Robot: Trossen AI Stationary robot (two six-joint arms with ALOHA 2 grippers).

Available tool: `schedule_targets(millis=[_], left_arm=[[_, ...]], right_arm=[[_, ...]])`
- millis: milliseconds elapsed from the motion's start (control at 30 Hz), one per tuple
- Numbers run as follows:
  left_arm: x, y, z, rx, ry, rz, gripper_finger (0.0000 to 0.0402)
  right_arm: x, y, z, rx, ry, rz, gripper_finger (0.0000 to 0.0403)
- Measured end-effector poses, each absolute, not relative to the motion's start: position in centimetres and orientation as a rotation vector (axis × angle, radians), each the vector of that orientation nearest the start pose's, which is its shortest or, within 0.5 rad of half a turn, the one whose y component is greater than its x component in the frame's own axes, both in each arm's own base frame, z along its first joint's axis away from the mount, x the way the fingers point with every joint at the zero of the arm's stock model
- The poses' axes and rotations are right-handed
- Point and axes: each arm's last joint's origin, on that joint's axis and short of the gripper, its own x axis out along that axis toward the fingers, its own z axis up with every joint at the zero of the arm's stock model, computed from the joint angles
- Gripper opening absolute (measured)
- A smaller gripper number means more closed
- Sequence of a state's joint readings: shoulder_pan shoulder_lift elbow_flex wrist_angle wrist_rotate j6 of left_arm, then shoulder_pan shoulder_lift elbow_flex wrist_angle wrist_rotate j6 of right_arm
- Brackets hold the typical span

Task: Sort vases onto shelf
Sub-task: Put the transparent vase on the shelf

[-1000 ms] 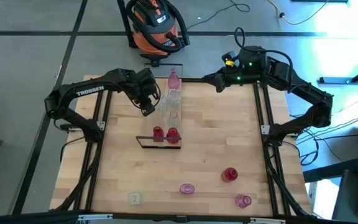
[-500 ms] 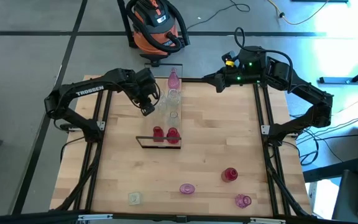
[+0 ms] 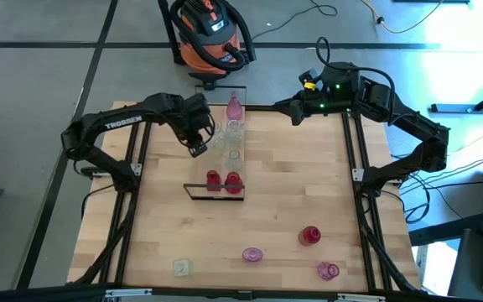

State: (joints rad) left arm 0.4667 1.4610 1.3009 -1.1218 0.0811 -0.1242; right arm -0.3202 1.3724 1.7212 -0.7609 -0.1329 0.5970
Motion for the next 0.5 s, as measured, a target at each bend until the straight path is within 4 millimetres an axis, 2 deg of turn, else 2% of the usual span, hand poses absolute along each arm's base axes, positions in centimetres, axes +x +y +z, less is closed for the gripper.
schedule_targets(millis=[233,500], left_arm=[[24.17,11.88,29.5,-0.46,1.213,0.406,0.0109],[24.24,11.8,29.68,-0.48,1.193,0.376,0.0114]], right_arm=[[25.36,-7.98,46.32,0.683,0.345,-0.293,0.0091],[25.36,-7.97,46.33,0.682,0.345,-0.292,0.0091]])
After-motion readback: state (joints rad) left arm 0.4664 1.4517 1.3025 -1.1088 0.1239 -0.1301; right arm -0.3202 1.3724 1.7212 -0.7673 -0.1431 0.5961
